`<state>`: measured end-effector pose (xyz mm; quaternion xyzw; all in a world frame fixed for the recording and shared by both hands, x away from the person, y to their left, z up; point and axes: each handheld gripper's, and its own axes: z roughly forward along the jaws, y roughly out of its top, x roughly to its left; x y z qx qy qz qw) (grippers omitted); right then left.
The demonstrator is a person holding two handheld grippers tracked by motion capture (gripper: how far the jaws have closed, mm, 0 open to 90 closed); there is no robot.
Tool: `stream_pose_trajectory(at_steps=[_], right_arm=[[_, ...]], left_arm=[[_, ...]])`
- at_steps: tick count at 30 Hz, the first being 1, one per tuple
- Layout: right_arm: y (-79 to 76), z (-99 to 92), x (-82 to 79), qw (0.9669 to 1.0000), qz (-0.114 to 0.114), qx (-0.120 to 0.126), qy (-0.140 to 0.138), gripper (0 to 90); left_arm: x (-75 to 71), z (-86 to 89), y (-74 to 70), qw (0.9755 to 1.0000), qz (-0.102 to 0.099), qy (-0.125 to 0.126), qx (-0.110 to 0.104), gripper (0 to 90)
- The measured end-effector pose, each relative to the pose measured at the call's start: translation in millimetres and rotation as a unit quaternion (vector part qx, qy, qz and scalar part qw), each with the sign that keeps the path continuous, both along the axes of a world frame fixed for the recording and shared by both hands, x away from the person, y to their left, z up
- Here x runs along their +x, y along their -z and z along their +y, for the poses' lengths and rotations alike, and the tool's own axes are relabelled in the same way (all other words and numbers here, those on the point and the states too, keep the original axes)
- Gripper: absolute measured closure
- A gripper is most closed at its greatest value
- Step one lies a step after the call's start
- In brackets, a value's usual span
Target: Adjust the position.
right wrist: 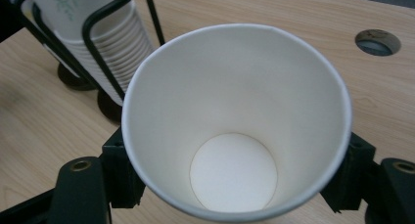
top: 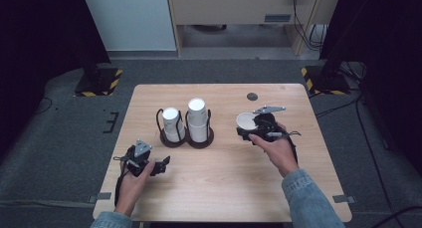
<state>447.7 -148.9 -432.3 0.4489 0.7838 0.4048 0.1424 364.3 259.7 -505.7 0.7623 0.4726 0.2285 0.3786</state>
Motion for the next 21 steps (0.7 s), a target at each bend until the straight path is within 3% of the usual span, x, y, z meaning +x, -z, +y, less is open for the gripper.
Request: stream_pose_trajectory(at_steps=[21], right_arm=[[-3.2,-42.4,26.4,0.9977,-0.008,-0.004,0.068,27.5]], left_arm=[[0.2,2.2,-0.1,1.0000,0.001,0.006,0.005,7.1]])
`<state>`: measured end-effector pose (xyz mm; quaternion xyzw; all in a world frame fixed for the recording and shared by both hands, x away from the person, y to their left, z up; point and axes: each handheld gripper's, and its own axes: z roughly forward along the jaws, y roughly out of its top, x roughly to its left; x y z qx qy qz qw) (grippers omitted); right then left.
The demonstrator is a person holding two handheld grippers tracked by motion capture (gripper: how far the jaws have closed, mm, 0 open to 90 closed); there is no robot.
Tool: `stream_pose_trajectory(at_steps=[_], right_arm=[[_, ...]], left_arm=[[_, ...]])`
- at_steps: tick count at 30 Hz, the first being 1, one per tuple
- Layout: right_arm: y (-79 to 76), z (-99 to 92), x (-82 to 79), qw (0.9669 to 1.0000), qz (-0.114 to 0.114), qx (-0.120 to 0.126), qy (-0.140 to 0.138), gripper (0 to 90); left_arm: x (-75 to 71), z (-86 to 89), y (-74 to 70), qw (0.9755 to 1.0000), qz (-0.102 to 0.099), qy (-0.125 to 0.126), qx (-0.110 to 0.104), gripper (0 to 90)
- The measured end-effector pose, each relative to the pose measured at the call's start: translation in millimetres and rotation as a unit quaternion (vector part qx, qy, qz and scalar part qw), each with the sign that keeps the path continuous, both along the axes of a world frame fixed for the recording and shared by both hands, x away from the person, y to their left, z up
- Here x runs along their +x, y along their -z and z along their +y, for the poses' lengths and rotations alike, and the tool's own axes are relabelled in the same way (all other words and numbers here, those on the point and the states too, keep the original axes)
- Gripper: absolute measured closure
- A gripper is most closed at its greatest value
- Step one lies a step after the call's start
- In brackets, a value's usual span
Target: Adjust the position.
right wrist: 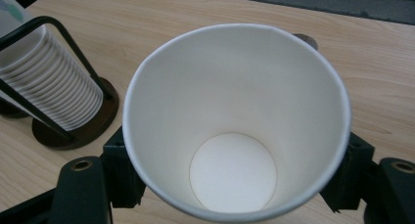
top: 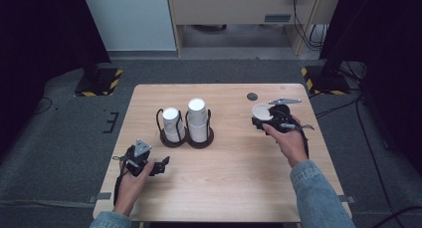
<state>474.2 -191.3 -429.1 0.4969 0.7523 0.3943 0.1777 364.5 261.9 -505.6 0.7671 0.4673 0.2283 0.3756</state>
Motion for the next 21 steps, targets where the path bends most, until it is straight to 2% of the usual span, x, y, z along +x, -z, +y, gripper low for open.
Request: stream_pose_trajectory(at_steps=[5,10,15,21], right_arm=[[-2.2,-8.8,6.5,0.9999,-0.004,-0.002,0.014,27.6],[-4.1,-18.2,13.6,0.9994,-0.008,-0.004,0.032,27.7],[-1.0,-27.9,18.3,0.9986,-0.005,-0.008,0.051,27.7],[5.1,-36.4,25.7,0.9969,-0.001,0.000,0.078,27.9]], left_arm=[[0.7,-1.1,0.7,1.0000,0.001,0.000,-0.001,7.1],[0.3,-2.7,0.6,1.0000,0.002,0.005,0.008,7.1],[-0.6,-1.5,0.2,1.0000,0.001,0.001,0.005,7.1],[-0.4,-0.4,0.8,1.0000,0.002,-0.001,0.002,7.1]])
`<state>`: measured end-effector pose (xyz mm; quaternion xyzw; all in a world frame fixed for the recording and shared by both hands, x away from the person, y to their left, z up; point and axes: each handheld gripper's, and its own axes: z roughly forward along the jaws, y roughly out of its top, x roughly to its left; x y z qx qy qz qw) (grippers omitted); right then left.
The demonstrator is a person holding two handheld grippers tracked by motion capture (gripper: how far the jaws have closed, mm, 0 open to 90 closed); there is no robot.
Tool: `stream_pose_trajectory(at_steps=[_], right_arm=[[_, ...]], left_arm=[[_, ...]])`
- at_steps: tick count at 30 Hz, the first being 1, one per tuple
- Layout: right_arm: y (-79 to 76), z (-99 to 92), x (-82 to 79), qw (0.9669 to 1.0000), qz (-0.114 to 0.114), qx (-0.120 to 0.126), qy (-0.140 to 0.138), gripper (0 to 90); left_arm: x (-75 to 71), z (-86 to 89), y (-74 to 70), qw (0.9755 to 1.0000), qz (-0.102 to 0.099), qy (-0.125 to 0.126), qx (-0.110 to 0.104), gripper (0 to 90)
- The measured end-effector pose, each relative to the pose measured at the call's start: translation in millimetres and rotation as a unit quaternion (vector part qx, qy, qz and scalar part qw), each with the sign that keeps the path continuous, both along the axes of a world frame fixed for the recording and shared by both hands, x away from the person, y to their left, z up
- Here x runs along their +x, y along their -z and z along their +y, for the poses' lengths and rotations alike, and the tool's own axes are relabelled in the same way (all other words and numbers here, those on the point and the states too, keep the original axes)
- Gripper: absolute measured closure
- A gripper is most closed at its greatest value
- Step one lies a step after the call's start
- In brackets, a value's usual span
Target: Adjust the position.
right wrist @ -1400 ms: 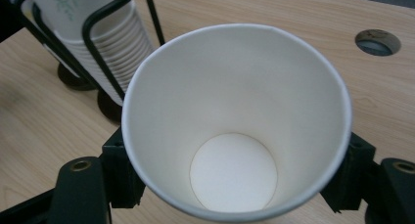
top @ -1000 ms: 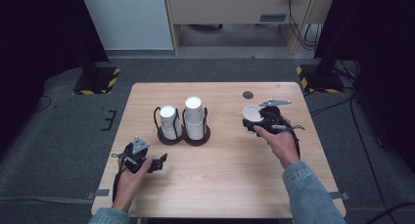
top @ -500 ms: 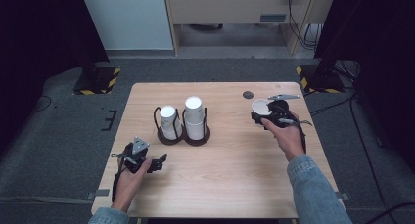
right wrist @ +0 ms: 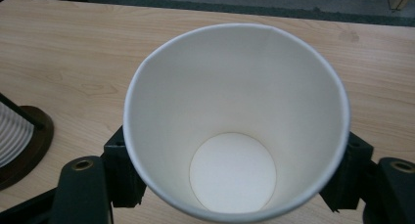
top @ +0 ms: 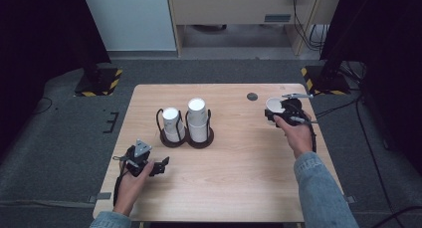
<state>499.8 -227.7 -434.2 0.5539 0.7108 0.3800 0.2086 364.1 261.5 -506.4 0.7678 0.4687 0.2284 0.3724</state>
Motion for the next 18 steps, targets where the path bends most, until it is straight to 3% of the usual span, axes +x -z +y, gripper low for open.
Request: stream_pose_trajectory(at_steps=[11,18], right_arm=[[19.5,-1.2,16.1,0.9995,0.012,-0.006,0.029,27.9],[22.3,-1.4,18.8,0.9993,0.013,-0.009,0.035,27.9]], left_arm=[[-0.5,1.1,0.2,1.0000,0.002,-0.002,0.002,7.1],[0.0,0.2,0.9,1.0000,0.005,0.001,0.004,7.0]])
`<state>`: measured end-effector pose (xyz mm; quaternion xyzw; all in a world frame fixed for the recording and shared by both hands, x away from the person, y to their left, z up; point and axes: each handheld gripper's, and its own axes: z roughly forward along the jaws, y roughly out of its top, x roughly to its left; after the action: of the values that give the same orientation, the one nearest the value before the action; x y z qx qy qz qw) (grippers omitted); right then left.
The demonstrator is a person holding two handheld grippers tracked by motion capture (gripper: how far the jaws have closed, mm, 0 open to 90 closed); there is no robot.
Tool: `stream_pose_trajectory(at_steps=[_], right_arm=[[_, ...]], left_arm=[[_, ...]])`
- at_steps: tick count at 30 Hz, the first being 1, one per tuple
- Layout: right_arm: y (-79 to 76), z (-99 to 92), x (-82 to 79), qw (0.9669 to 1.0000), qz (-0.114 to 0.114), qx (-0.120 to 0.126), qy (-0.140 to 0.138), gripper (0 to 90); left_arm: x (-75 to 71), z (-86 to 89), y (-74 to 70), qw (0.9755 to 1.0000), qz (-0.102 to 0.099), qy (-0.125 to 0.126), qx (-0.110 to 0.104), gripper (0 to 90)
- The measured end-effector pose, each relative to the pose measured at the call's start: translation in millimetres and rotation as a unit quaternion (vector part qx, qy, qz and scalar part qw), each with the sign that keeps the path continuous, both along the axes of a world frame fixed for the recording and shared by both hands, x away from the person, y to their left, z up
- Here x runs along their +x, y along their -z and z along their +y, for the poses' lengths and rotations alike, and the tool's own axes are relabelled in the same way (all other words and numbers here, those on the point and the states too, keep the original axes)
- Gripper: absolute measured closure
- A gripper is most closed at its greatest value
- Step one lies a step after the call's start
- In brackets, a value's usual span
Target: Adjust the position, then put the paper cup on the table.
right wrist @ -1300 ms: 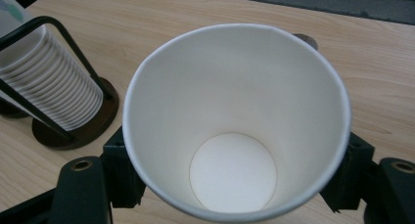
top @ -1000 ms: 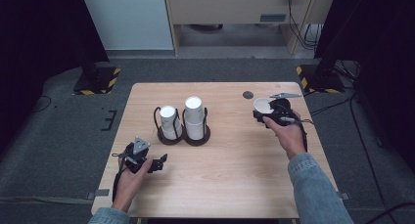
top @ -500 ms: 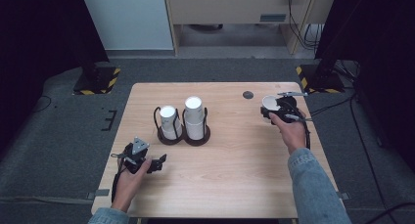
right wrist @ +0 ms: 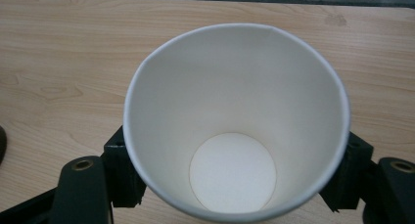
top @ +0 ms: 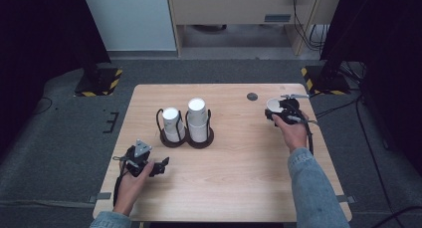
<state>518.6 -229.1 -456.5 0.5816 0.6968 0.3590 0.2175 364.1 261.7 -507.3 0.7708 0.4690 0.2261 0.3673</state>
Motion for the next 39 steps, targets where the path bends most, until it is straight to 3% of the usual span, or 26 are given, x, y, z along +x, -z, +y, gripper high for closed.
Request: stream_pose_trajectory(at_steps=[15,26,36,39], right_arm=[[14.9,1.5,1.5,0.9999,0.015,-0.001,0.006,27.7],[20.8,-1.4,-0.3,0.9998,0.009,0.005,0.014,27.5],[38.1,0.3,-3.9,0.9997,0.020,0.007,0.013,27.0],[40.5,2.0,-4.3,0.9996,0.029,-0.005,0.004,26.2]], left_arm=[[-0.5,0.0,0.4,1.0000,0.001,0.000,0.000,7.0],[-1.0,-0.5,1.0,1.0000,0.003,-0.001,0.003,7.0],[-0.5,0.1,1.7,1.0000,0.004,-0.003,0.002,6.9],[-0.6,0.6,1.9,1.0000,0.006,-0.005,0.002,6.9]])
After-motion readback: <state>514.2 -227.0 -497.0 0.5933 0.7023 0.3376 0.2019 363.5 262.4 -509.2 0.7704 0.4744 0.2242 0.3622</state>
